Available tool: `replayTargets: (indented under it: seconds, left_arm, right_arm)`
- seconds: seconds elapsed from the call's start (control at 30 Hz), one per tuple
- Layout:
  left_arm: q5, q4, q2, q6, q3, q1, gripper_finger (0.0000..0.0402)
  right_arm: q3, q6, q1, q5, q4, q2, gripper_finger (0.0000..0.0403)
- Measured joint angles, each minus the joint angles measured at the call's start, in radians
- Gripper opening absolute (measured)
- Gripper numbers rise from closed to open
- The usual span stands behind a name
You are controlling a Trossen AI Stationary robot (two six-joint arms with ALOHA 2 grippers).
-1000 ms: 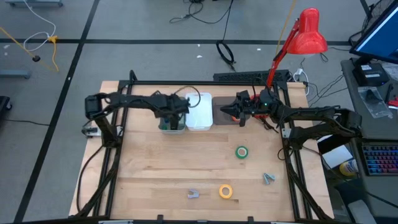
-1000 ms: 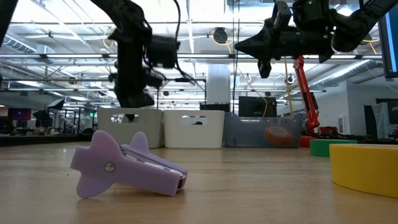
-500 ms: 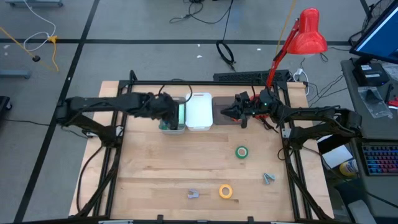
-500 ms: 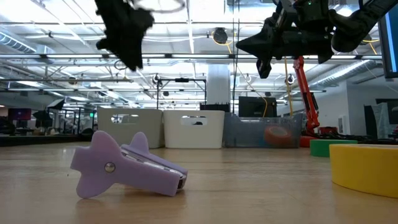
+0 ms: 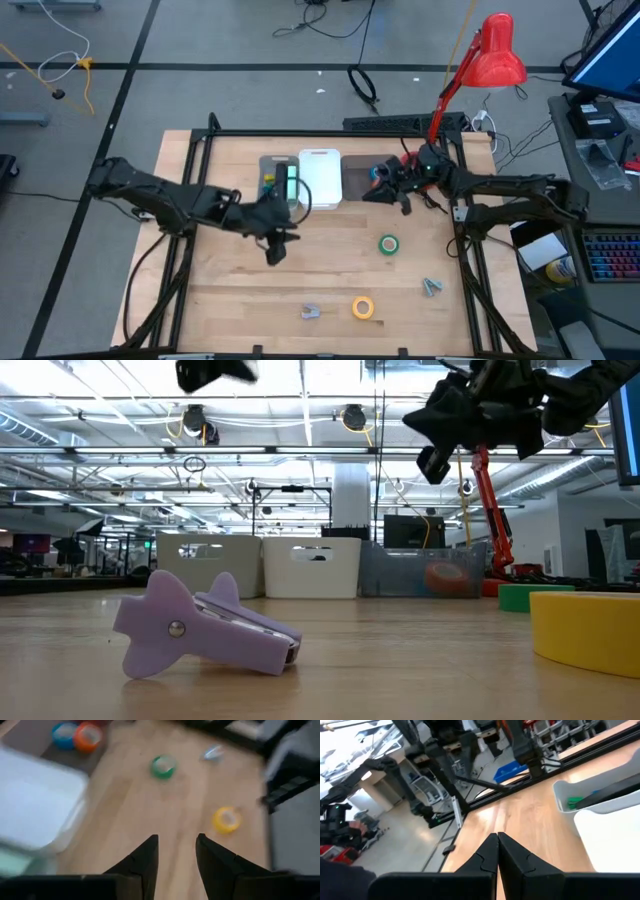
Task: Pick and place Stapler, Stapler remover, tape
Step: Put the green tape into the black bin
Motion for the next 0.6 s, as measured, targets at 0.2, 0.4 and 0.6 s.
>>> replayTargets:
  seconds: [0.2, 0.4, 0.6]
  left_arm:
    - [-0.114, 0.148, 0.038, -0.065, -0.021, -0.097, 0.0131]
    - [-0.215, 0.229, 0.043, -0.155, -0.095, -0.147, 0.0131]
    - [-0.226, 0.413, 0.038, -0.201, -0.233, -0.146, 0.0131]
  right_arm:
    - [0.000, -0.056, 0.000, -0.005, -0.198, -0.133, 0.0000]
    - [0.000, -0.082, 0.005, 0.005, -0.367, -0.302, 0.0000]
    - [0.000, -0.081, 0.075, 0.113, -0.549, -0.457, 0.0000]
